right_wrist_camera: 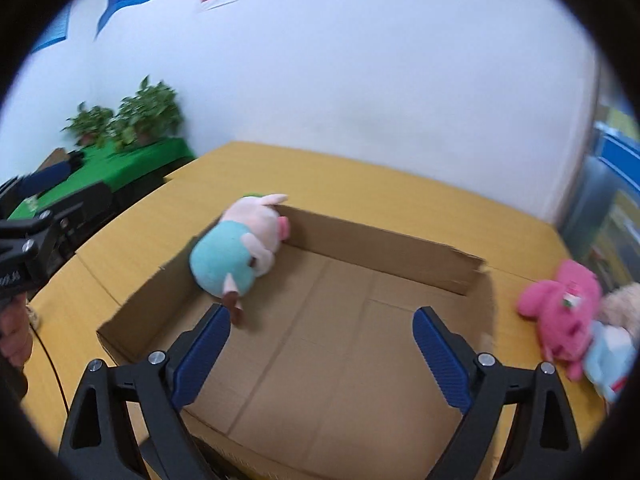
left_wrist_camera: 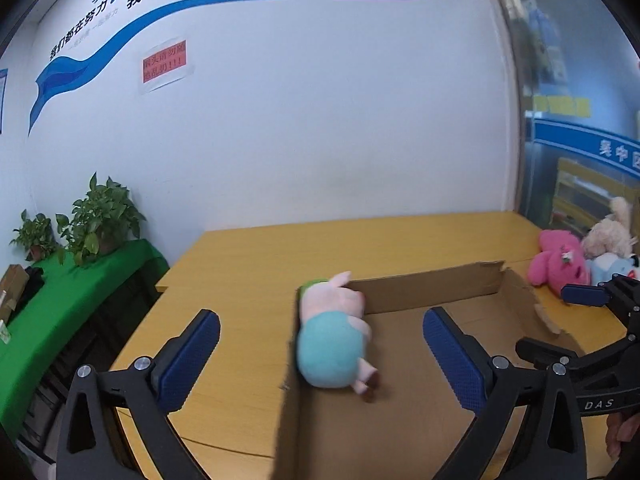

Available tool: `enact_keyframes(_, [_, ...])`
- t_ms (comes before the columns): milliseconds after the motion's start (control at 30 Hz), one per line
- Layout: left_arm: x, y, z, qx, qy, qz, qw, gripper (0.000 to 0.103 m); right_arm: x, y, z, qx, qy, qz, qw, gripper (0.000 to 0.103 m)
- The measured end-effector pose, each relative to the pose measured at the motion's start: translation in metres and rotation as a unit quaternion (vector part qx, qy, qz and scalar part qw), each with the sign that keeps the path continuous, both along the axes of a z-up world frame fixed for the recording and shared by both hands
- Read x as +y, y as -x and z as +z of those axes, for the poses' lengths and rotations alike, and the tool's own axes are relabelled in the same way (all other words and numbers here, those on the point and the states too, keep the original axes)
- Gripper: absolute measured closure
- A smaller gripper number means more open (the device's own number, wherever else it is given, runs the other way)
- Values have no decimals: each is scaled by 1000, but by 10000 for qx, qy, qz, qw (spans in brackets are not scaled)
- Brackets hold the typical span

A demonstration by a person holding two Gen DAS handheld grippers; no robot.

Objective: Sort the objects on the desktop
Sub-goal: 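Carry the plush pig with the right gripper into the cardboard box and release, then move the right gripper to the black charger box and grasp it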

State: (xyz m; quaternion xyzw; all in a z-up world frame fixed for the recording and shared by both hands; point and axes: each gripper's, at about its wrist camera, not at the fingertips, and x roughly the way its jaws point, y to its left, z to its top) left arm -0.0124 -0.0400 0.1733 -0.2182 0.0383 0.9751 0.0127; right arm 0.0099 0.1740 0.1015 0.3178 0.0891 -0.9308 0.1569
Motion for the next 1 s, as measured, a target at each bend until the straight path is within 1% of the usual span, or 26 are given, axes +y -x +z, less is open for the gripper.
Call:
enact_keyframes(67, [6,-18,-1,55,-158,-142,9998,0,23,-18,4,96,-12,-113,9999,10])
enact_keyframes(133, [10,-31,-1,51,-357,-317,9988,0,32,-32,9,166,-48,-276,9995,9])
enact_keyframes(200, [13,-45,3,45,-481,-416,9980,0,41,-45,14,163,-12,-332,9993,0])
enact_keyframes(333, [19,-59,3,-45,-617,-499,9968,0,48,-56,13,142,113,-431,9989,0])
enact_keyframes(400, [23,-64,2,-74,-604,-664,9959,0,48,-58,13,152,123,-494,9986,0])
enact_keyframes(533, [30,-76,3,2,-452,-679,9967,0,45,-56,13,132,130,-628,9979,0])
enact_keyframes(600, [34,-81,2,54,-389,-704,9967,0,32,-42,18,141,107,-630,9979,0])
enact_keyframes(667, [37,-83,1,12,-346,-690,9970,0,24,-38,19,193,61,-646,9977,0])
enact_keyframes(733, [38,-83,-2,-18,-371,-680,9970,0,20,-38,20,258,99,-608,9978,0])
enact_keyframes(833, [36,-84,-4,-19,-494,-718,9962,0,18,-36,20,226,338,-400,9984,0])
enact_keyframes(900, [34,-84,-5,-6,-531,-706,9961,0,17,-37,20,277,477,-394,9977,0])
enact_keyframes(1000, [32,-83,-11,-76,-513,-738,9959,0,25,-45,17,354,508,-362,9974,0])
